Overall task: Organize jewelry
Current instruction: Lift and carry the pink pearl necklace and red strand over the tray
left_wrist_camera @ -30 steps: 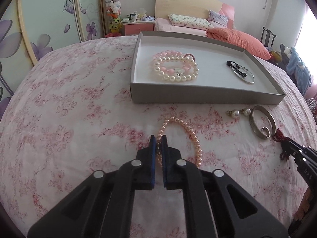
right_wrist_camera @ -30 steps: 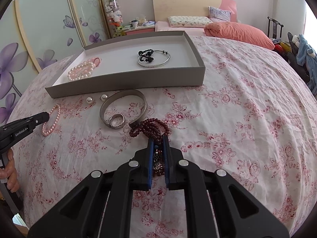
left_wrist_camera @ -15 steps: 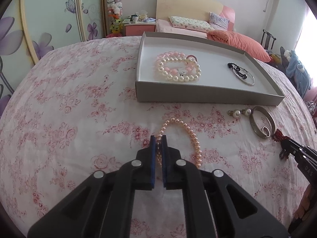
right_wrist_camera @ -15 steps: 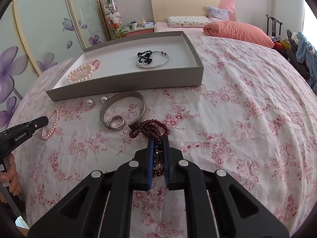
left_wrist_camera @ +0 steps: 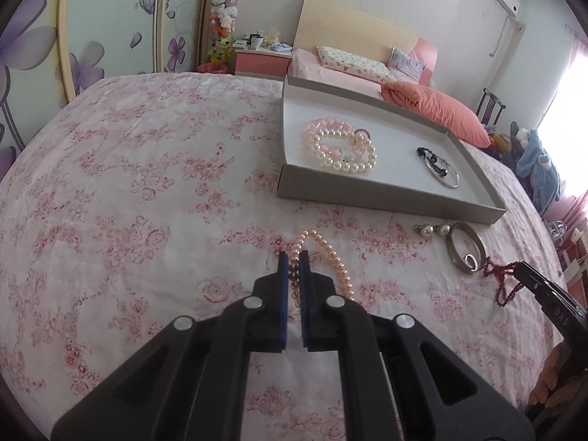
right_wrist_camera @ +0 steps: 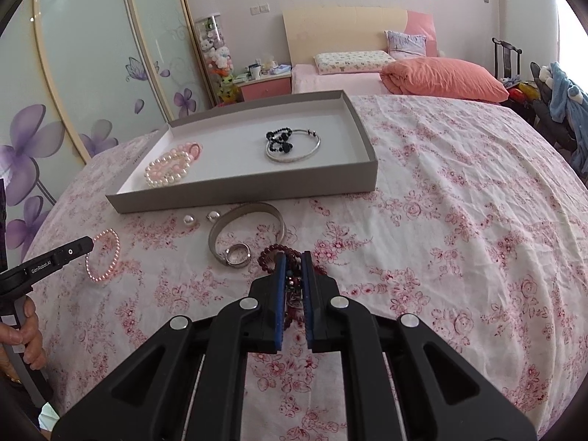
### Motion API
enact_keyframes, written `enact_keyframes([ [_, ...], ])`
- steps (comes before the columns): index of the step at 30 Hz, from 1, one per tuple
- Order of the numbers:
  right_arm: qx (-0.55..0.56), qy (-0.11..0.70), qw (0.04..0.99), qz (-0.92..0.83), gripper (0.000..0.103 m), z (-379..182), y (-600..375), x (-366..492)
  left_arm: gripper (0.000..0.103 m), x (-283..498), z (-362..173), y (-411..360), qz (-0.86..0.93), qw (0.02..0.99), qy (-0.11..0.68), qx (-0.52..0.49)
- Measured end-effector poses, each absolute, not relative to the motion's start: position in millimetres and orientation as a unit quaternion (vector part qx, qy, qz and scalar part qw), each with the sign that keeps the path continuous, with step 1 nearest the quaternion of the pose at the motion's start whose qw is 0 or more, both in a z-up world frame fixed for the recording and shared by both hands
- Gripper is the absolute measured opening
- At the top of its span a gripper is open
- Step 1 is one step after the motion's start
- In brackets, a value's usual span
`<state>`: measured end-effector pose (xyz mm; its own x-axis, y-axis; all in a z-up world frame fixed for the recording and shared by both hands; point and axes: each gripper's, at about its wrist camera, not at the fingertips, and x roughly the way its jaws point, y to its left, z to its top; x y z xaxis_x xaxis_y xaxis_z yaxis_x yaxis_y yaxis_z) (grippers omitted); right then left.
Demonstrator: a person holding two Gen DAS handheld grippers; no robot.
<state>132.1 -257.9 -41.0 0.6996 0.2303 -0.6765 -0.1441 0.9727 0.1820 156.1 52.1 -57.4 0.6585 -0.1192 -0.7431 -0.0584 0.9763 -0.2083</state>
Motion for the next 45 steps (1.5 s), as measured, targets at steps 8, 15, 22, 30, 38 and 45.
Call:
enact_keyframes([
  [8,0.063,0.352,0.927,0.116,0.009,-30.3,-255.0,127.4,0.006,142.8,-37.0,53.2,-0.047,0.916,0.375,-0.131],
  [15,0.076,0.333,0.931,0.127,0.009,-20.8,-257.0,123.5,0.007,132.5,-22.2,48.9,-0.065,0.926,0.348,-0.134],
  [22,0.081,0.312,0.937,0.134,0.009,-8.3,-256.6,118.9,0.006,125.6,-12.5,44.5,-0.075,0.93,0.333,-0.138],
  [30,0.082,0.283,0.944,0.146,0.009,7.7,-254.5,112.2,0.007,116.1,2.7,41.3,-0.08,0.937,0.309,-0.141],
  [38,0.08,0.262,0.95,0.152,0.009,17.3,-249.4,108.8,0.006,107.7,18.8,32.4,-0.083,0.947,0.283,-0.131],
  [45,0.069,0.23,0.959,0.15,0.009,27.9,-243.7,102.8,0.007,104.0,27.9,26.3,-0.074,0.955,0.263,-0.116],
])
